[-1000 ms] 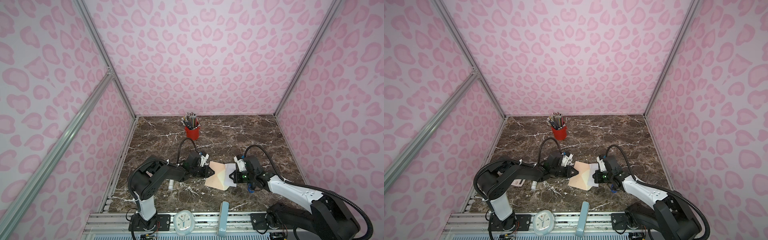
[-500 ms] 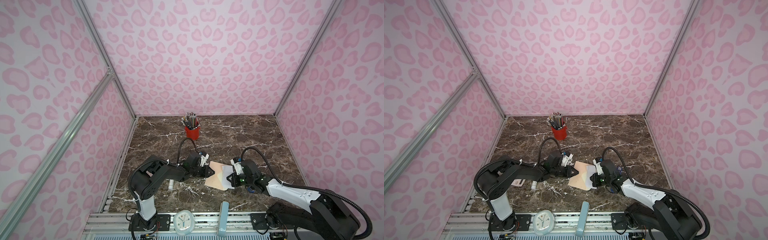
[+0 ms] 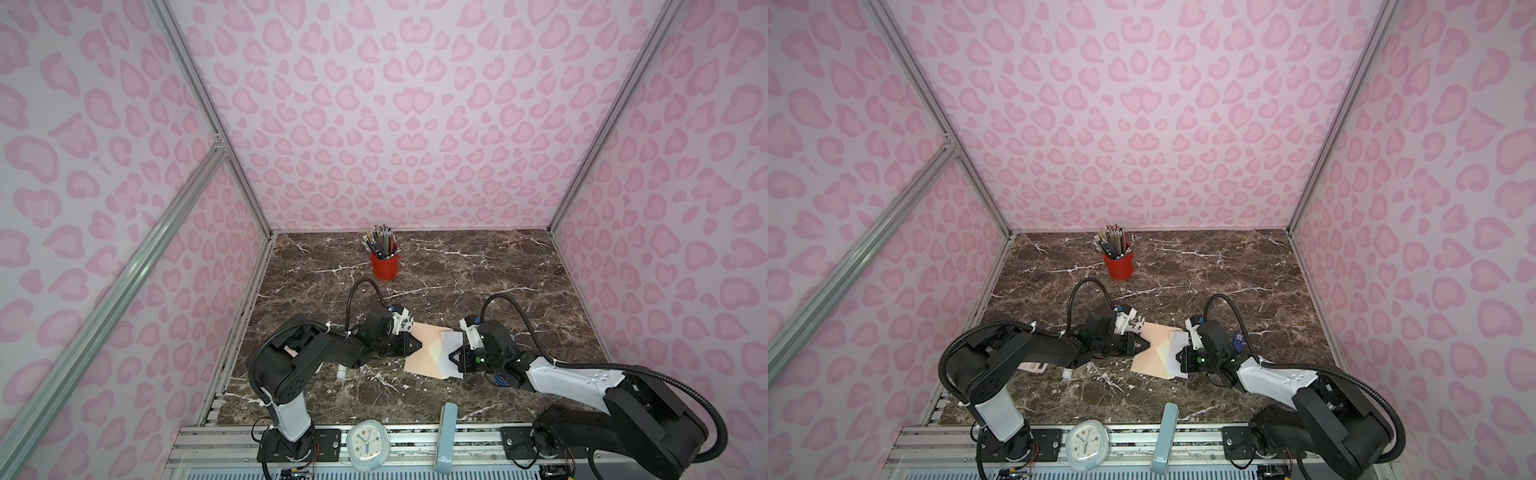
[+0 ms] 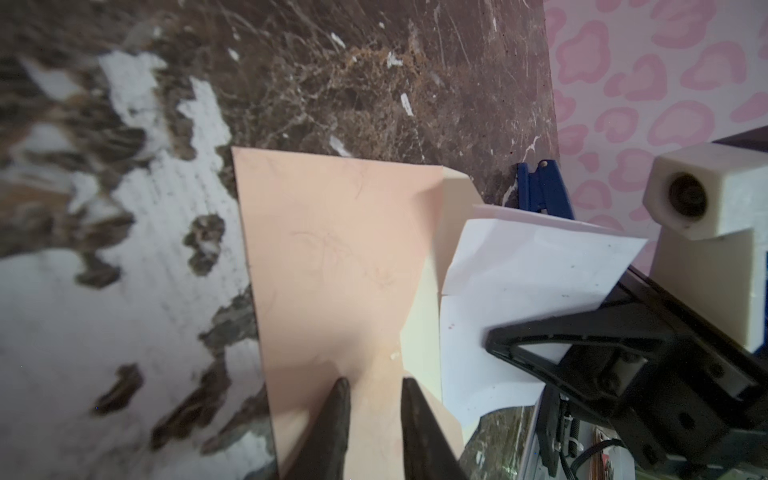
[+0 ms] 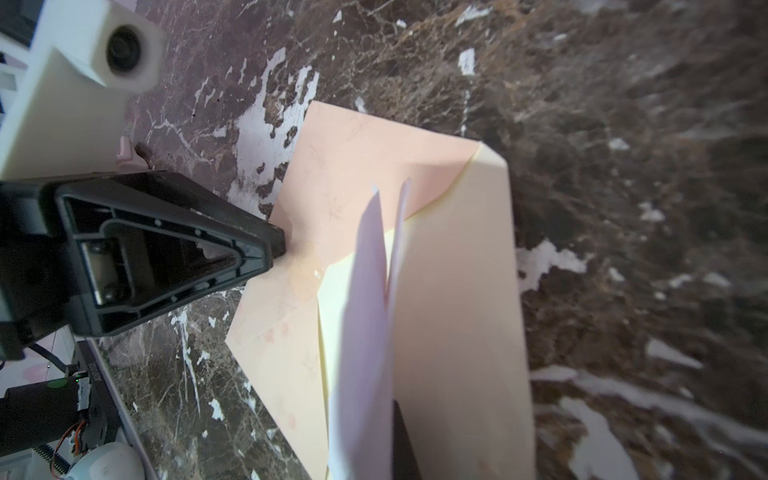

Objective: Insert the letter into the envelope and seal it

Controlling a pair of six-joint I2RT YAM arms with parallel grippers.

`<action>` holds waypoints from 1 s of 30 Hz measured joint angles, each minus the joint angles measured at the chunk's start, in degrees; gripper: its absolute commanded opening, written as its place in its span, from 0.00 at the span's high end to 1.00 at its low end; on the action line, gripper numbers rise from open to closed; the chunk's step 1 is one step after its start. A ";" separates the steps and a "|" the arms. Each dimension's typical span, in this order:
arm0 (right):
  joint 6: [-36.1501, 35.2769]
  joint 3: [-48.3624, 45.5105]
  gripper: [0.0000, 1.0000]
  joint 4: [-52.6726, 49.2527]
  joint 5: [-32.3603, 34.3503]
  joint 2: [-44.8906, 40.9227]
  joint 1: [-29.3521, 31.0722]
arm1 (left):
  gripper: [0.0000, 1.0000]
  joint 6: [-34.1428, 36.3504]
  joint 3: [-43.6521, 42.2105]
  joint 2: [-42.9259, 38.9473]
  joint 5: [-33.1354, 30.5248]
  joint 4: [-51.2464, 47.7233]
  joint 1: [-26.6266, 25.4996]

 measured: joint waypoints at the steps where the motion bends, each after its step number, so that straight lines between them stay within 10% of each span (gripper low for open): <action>1: 0.11 0.48 0.96 0.44 -0.20 0.83 0.26 | 0.74 -0.07 -0.37 -0.24 -0.17 0.04 0.07; 30: 7.30 5.42 0.86 -0.33 -5.05 9.88 1.20 | 0.74 -1.11 -3.89 -4.55 -3.30 -1.81 1.20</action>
